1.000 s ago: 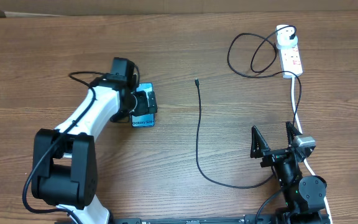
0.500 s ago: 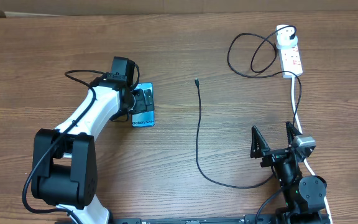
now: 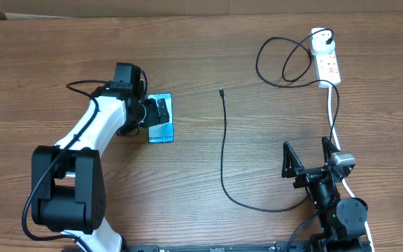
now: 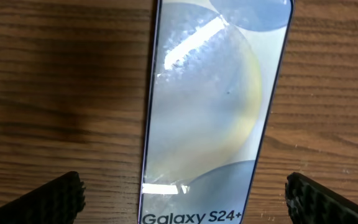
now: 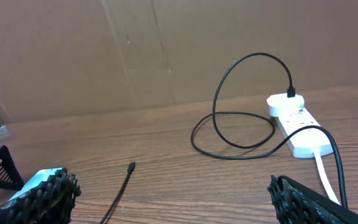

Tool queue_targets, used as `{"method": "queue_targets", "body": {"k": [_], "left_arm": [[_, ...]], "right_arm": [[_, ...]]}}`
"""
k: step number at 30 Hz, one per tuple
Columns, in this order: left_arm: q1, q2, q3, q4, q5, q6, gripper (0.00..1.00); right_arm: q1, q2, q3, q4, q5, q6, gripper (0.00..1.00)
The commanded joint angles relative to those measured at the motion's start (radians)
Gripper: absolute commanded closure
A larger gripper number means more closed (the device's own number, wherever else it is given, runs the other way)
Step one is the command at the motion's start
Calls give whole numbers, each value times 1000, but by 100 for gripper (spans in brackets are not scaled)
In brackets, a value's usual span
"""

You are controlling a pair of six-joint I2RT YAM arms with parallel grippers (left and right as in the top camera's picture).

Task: Plug charger to phone and switch on socket
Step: 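Lower the left gripper onto the phone and close on it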

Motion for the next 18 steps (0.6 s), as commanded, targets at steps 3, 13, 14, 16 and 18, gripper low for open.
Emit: {"method": "queue_targets", "body": {"k": [3, 13, 14, 16, 18], "left_arm": [[-9, 12, 3, 3, 6, 47, 10], [-41, 89, 3, 8, 25, 47, 0], [-50, 92, 3, 11, 20, 46, 0], [-68, 95, 3, 21, -2, 40, 0], [-83, 95, 3, 30, -34, 26, 0]], "right_arm": [[5, -4, -10, 5, -6, -4, 0], [5, -4, -10, 5, -6, -4, 0], [5, -4, -10, 5, -6, -4, 0], [5, -4, -10, 5, -6, -4, 0], [5, -4, -10, 5, -6, -4, 0]]}}
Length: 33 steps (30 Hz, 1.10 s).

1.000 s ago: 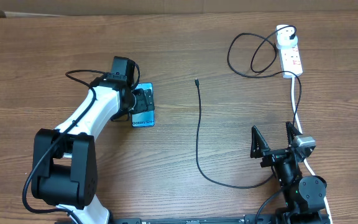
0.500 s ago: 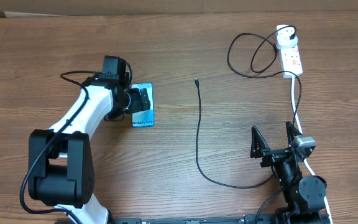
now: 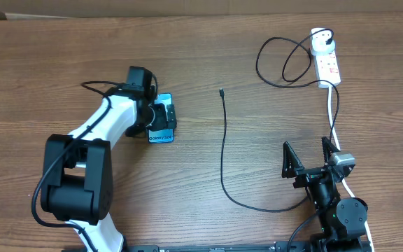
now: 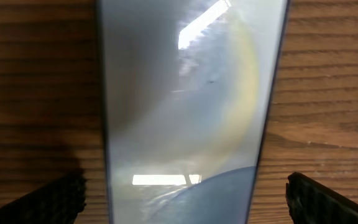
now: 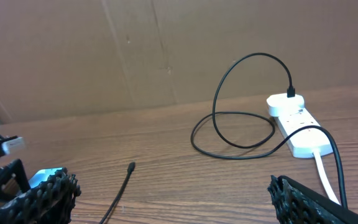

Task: Plug charger to phone and switch on socket
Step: 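Lower the left gripper onto the phone and close on it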

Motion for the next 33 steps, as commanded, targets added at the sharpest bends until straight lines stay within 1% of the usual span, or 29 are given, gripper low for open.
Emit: {"method": "queue_targets", "body": {"k": [1, 11, 18, 24, 28, 30, 33], "left_arm": [[-30, 23, 1, 9, -43, -11, 0], [-66, 24, 1, 28, -223, -19, 0], [-92, 37, 1, 47, -231, -23, 9], [-101, 66, 1, 50, -230, -32, 9], [-100, 70, 1, 50, -230, -53, 16], [-98, 70, 1, 50, -232, -60, 26], [-99, 70, 1, 49, -231, -60, 27]], "right_arm": [[5, -4, -10, 5, -6, -5, 0], [5, -4, -10, 5, -6, -5, 0], [5, -4, -10, 5, -6, -5, 0], [5, -4, -10, 5, -6, -5, 0], [5, -4, -10, 5, -6, -5, 0], [5, -4, -10, 5, -6, -5, 0], [5, -4, -10, 5, -6, -5, 0]]}}
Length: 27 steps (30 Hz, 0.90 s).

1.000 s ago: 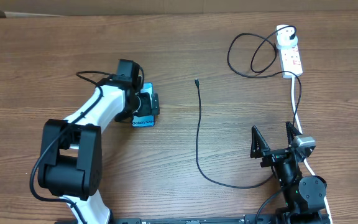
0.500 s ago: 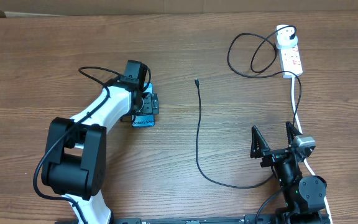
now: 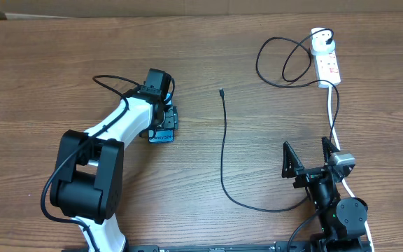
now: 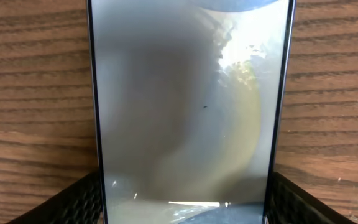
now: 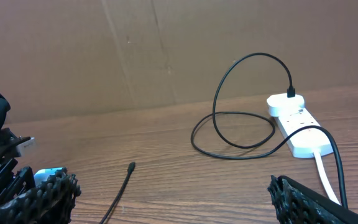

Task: Plug charger to phone and switch on socket
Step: 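Lower the left gripper onto the phone and close on it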

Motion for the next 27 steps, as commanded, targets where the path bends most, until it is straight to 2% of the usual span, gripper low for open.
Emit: {"method": "queue_targets", "body": {"k": [1, 9, 18, 27], "left_arm": [[-6, 43, -1, -5, -3, -18, 28], [-5, 42, 7, -18, 80, -18, 32], [13, 42, 37, -32, 203, -123, 37], [43, 42, 42, -84, 250, -195, 37]], "right_arm": [[5, -4, -10, 5, -5, -5, 0], [5, -4, -10, 5, -5, -5, 0], [5, -4, -10, 5, -5, -5, 0], [5, -4, -10, 5, -5, -5, 0]]}}
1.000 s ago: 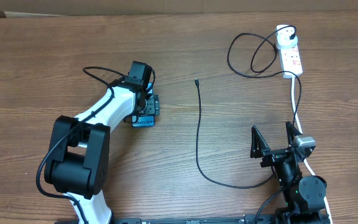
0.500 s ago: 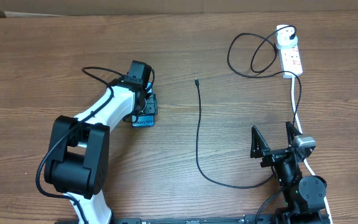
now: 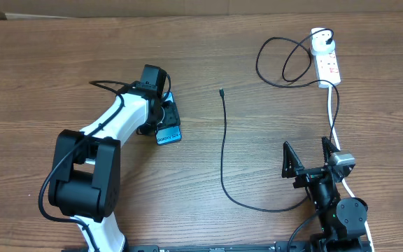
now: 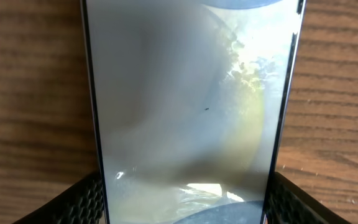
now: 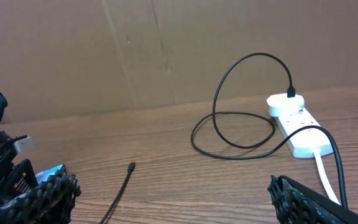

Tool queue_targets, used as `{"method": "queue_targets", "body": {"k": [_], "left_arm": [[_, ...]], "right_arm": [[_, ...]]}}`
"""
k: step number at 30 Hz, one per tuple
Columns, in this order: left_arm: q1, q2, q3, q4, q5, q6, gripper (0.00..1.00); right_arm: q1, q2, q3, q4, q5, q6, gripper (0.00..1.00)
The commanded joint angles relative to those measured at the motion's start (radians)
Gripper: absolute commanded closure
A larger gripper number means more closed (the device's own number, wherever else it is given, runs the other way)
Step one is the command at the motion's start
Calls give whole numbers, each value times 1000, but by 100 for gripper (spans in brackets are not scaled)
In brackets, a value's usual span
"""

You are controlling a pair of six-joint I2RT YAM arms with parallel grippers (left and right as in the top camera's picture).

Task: Plug charger to phone and switch on socket
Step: 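Lower the left gripper onto the phone and close on it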

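The phone [image 3: 167, 131] lies screen up on the wooden table, its lower end tilted toward the right; my left gripper [image 3: 161, 115] is shut on its sides. In the left wrist view the phone [image 4: 185, 106] fills the frame, with both pads [image 4: 73, 202] pressed against its edges. The black charger cable [image 3: 224, 150] lies loose across the table's middle, its free plug tip [image 3: 220, 92] pointing away from me. Its other end goes into the white socket strip [image 3: 326, 59] at the far right. My right gripper [image 3: 312, 161] stands open near the front right, holding nothing.
The socket strip's white lead [image 3: 336, 133] runs down the right side past my right arm. A cardboard wall [image 5: 166, 50] stands behind the table. The cable coils in a loop [image 3: 285, 59] beside the strip.
My left gripper, still shut on the phone, has turned it so its lower end points more to the right. The right arm and the cable have not moved.
At first my left gripper hung open over the phone. It then sat lower with the phone between wide fingers. Then it was shut on the phone's sides, and now it has rotated the phone slightly on the table. The right gripper stayed open and still.
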Motion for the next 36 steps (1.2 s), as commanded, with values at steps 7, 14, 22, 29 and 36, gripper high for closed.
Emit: {"method": "queue_targets", "body": {"k": [7, 14, 22, 29, 36], "left_arm": [[43, 37, 6, -25, 172, -72, 39], [39, 37, 5, -44, 73, -71, 39], [-4, 37, 3, -41, -31, -59, 36], [-23, 37, 3, -39, -49, -18, 22], [-22, 37, 3, -39, -41, 5, 37]], "right_arm": [[5, -4, -10, 5, -6, -5, 0], [5, -4, -10, 5, -6, -5, 0], [5, -4, -10, 5, -6, -5, 0], [5, -4, -10, 5, -6, -5, 0], [5, -4, -10, 5, -6, -5, 0]]}}
